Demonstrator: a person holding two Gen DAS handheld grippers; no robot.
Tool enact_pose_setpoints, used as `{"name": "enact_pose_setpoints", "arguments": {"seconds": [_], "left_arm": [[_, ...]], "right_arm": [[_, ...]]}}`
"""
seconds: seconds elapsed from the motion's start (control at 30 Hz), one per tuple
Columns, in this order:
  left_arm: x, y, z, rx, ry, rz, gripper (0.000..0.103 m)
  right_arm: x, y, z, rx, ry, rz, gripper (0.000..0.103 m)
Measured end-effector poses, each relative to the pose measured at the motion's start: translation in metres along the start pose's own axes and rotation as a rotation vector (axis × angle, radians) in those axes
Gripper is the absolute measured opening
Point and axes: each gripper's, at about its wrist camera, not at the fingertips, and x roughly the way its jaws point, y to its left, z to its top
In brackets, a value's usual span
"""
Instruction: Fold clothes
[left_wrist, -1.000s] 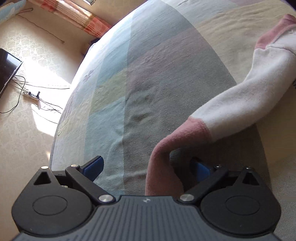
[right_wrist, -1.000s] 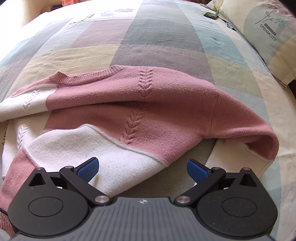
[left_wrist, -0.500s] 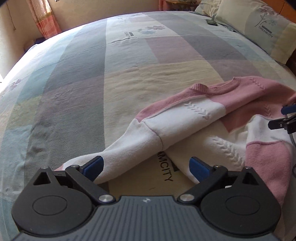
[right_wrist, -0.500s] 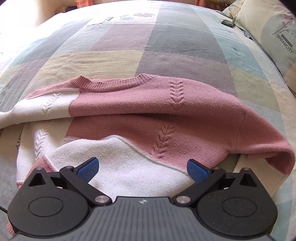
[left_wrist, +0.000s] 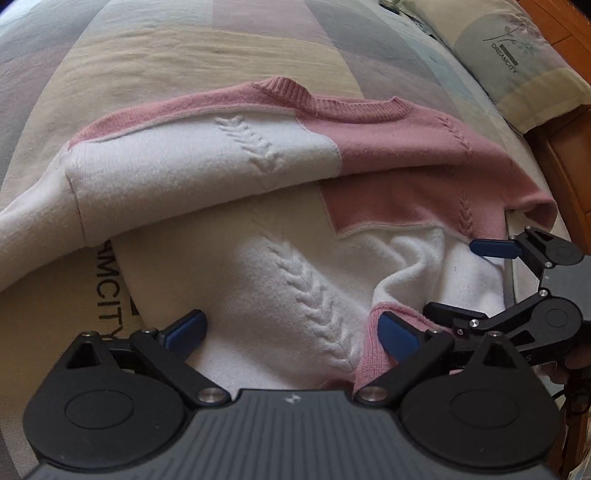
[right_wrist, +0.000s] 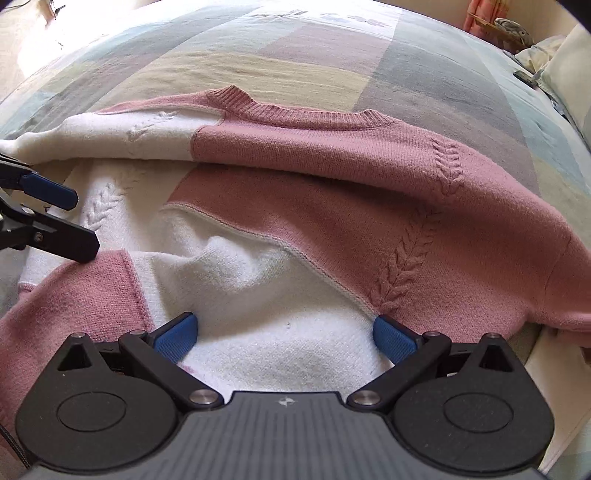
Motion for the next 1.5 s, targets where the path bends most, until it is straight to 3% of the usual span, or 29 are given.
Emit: {"name": "enact_pose_setpoints", "arguments": {"seconds": [0.1,0.27,0.4,0.57,0.7,0.97,1.1,1.23,1.37,1.5], "left_arm": [[-0.013,0.006,-0.011,-0.034,0.019,-0.006,0.099],[-0.035,0.017,-0.036,-0.166,0.032,-0.027,0.099],[-0.026,0.039,-0.059,-0.425,0.03,-0.131,0.1],[-0.02,0.037,-0.048,-0.496,0.004,-0.274,0.101],[-0.029,0.03,-0.023,-0.434,-0.034,-0.287,0.101],[-0.066,0.043,-0.01,-0.391,-0.134,-0.135,0.101],[-0.066,0.047,-0.017,-0.411,-0.112,-0.115,0.101],[-0.064,0.038,-0.021,-0.369,-0.102,-0.11,0.101],[-0.063,0.018,-0.015,-0.266,-0.093,-0.091,0.101],[-0.059,-0.014,0.001,-0.099,-0.08,-0.064,0.101]], "right_arm": [[-0.01,-0.01,0.001,0.037,0.059,0.022,0.103],[-0.047,-0.048,-0.027,0.299,0.033,0.176,0.103],[-0.044,-0.066,-0.056,0.509,0.076,0.352,0.103],[-0.025,-0.063,-0.058,0.622,0.092,0.488,0.103],[-0.025,-0.053,-0.03,0.589,0.048,0.575,0.103],[-0.026,-0.044,0.037,0.5,-0.072,0.619,0.103],[0.009,-0.043,0.061,0.505,-0.043,0.609,0.103],[0.015,-0.049,0.055,0.508,-0.018,0.638,0.103],[-0.019,-0.064,0.029,0.513,-0.021,0.618,0.103],[-0.047,-0.071,-0.015,0.468,0.052,0.45,0.103]]}}
